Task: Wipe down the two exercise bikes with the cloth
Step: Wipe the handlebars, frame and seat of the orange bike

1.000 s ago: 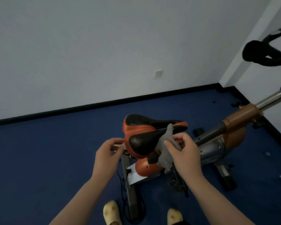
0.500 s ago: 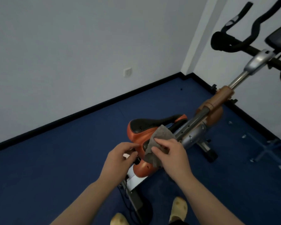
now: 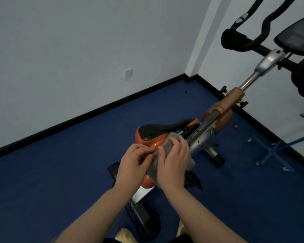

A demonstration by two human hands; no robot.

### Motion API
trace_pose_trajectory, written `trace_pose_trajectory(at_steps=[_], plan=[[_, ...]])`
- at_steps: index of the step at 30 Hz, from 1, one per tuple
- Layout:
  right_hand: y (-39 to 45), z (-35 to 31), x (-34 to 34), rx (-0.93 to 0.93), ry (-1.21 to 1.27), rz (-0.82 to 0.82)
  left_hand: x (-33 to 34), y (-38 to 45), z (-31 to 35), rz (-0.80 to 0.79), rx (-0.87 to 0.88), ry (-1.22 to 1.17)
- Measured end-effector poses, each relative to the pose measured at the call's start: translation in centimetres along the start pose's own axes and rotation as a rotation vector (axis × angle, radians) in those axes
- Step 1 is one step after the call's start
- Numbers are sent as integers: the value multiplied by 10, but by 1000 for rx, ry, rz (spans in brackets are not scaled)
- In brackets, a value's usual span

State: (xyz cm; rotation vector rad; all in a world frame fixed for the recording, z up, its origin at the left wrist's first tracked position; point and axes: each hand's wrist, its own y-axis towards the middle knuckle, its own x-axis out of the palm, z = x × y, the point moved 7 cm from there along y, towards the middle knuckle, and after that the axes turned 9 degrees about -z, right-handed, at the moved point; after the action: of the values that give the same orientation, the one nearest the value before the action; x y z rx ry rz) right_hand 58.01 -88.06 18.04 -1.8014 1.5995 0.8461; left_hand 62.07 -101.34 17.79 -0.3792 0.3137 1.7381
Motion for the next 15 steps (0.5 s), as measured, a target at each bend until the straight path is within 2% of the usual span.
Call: trace_pose_trajectory(at_steps=[3, 6, 11, 15], plan=[[19, 8, 11, 117, -100, -88, 0, 2, -1, 13, -9, -17], [34, 16, 6, 228, 16, -161, 0, 4, -3, -3, -16, -35], [-12, 3, 19, 52, -229, -193, -3, 6, -8, -43, -41, -88], [28, 2, 6, 77, -286, -264, -6, 9, -8, -63, -44, -67]])
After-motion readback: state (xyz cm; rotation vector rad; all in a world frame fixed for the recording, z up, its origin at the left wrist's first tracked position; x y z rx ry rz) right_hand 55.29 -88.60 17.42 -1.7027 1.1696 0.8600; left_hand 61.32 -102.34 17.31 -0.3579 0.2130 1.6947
